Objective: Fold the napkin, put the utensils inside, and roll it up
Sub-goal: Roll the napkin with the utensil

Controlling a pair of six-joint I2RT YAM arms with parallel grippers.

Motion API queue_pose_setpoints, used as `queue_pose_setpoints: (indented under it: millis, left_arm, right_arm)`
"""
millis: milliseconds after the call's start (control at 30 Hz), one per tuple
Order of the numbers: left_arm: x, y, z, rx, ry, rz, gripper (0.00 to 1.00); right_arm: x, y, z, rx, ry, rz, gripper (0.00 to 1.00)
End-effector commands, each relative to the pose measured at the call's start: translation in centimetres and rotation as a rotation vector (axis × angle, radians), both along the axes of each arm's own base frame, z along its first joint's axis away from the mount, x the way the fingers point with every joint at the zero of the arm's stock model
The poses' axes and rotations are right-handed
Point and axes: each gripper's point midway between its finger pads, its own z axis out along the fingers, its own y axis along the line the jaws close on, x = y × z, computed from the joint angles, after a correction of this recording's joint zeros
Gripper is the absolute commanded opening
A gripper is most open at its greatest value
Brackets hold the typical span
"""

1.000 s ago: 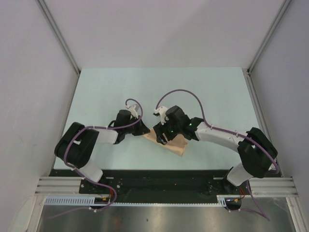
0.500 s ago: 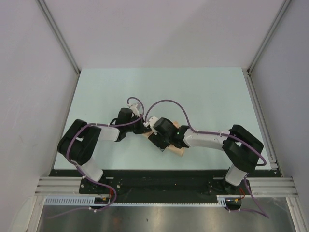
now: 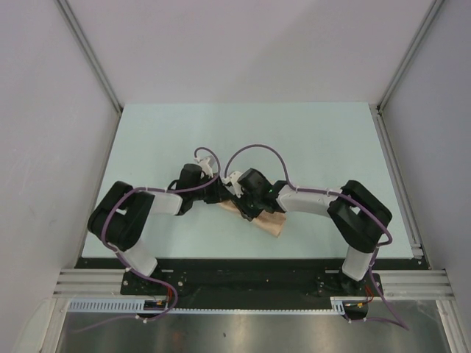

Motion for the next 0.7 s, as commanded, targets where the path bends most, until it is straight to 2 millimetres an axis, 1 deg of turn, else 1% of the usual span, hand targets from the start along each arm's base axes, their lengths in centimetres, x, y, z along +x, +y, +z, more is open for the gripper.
queue_pose_setpoints:
  millis: [0, 33, 67, 100, 133, 167, 200, 233, 267, 300, 333, 367, 400, 433, 500, 600, 667]
  left_arm:
    - [1.3, 0.5, 2.3, -0.028, -0.076, 0.009, 0.49]
    - [1.2, 0.9, 2.3, -0.026, -0.073, 0.024, 0.55]
    - [1.6, 1.6, 3.0, -0.032, -0.094, 0.046, 0.62]
    - [1.7, 2.1, 3.4, -0.034, -0.105, 0.06, 0.65]
    - [1.4, 2.6, 3.2, -0.029, -0.104, 0.072, 0.67]
    - [1.7, 3.1, 4.1, -0.037, -0.128, 0.089, 0.7]
    - [1.3, 3.5, 3.9, -0.033, -0.129, 0.091, 0.71]
    - [1.3, 3.6, 4.2, -0.034, -0.138, 0.095, 0.71]
    - [1.2, 3.6, 4.6, -0.039, -0.151, 0.091, 0.72]
    - [1.0, 3.6, 4.5, -0.041, -0.15, 0.083, 0.72]
    - [0.9, 3.5, 4.6, -0.047, -0.151, 0.076, 0.72]
    - [0.8, 3.3, 4.8, -0.056, -0.153, 0.066, 0.72]
    - [0.5, 3.2, 4.5, -0.063, -0.141, 0.055, 0.72]
    - [0.5, 3.0, 4.5, -0.069, -0.14, 0.048, 0.72]
    - [0.2, 2.7, 4.2, -0.083, -0.12, 0.031, 0.71]
    - [0.1, 2.4, 4.2, -0.101, -0.114, 0.02, 0.7]
    - [0.0, 2.2, 3.8, -0.108, -0.1, 0.012, 0.69]
  right_arm:
    - [-1.9, 0.9, 0.5, 0.135, 0.214, 0.044, 0.34]
    - [-2.7, 1.1, 0.4, 0.165, 0.273, 0.057, 0.33]
    - [-2.6, 0.8, 0.3, 0.179, 0.303, 0.046, 0.31]
    - [-2.7, 0.8, 0.2, 0.198, 0.327, 0.044, 0.3]
    - [-3.6, 0.9, 0.3, 0.232, 0.392, 0.049, 0.3]
    - [-3.4, 0.6, 0.1, 0.252, 0.424, 0.032, 0.29]
    - [-3.4, 0.7, 0.2, 0.28, 0.448, 0.031, 0.29]
    - [-3.8, 0.9, 0.5, 0.318, 0.498, 0.042, 0.29]
    - [-3.7, 0.7, 0.3, 0.334, 0.534, 0.017, 0.29]
    - [-3.6, 0.8, 0.4, 0.357, 0.555, 0.015, 0.29]
    - [-3.9, 1.0, 0.6, 0.381, 0.589, 0.026, 0.29]
    - [-3.7, 1.0, 0.5, 0.386, 0.611, 0.012, 0.29]
    - [-3.4, 0.8, 0.5, 0.398, 0.624, 0.002, 0.29]
    - [-3.4, 0.9, 0.6, 0.414, 0.649, 0.01, 0.29]
    - [-2.8, 0.7, 0.5, 0.436, 0.677, -0.015, 0.29]
    - [-2.3, 0.5, 0.2, 0.46, 0.721, -0.039, 0.29]
    - [-2.0, 0.2, 0.1, 0.48, 0.746, -0.048, 0.29]
